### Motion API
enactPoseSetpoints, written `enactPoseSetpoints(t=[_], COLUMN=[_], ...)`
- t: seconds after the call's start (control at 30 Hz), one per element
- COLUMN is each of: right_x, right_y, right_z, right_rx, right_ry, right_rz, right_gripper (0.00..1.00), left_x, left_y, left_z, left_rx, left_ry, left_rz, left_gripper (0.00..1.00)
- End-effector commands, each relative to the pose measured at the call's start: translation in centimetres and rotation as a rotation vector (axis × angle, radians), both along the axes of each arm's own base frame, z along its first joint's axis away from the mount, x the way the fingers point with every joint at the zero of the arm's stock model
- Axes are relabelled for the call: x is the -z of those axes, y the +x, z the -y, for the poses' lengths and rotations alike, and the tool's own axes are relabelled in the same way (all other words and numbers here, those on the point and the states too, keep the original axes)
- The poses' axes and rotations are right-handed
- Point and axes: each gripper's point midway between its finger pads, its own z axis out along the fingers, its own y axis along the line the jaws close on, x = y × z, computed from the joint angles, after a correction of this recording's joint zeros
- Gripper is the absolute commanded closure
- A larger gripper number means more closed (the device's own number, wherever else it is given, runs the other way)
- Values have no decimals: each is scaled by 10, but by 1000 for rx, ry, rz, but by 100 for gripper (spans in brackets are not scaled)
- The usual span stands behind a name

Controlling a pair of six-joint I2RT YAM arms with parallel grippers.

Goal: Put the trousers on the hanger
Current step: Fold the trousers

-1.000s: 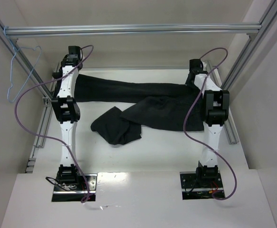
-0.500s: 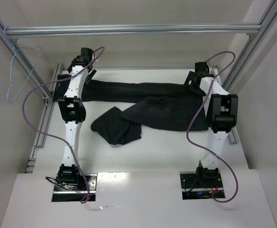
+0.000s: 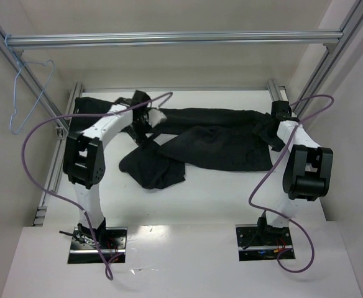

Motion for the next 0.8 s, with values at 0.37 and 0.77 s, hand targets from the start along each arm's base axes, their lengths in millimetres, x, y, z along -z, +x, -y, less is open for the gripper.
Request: enactPoseSetpoints(t=[0.37, 0.77], right_x=[30, 76], right_y=[-56, -63], right_z=[9, -15], right_rx=[91, 14], right_ry=[105, 226], right_rz=[-65, -154], right_gripper=[0, 40], left_x=[148, 154], left_y=[-38, -69], left_z=[25, 15], left_rx=[-59, -83], left_ry=[45, 35], left_rz=[-229, -272], left_gripper=[1, 89])
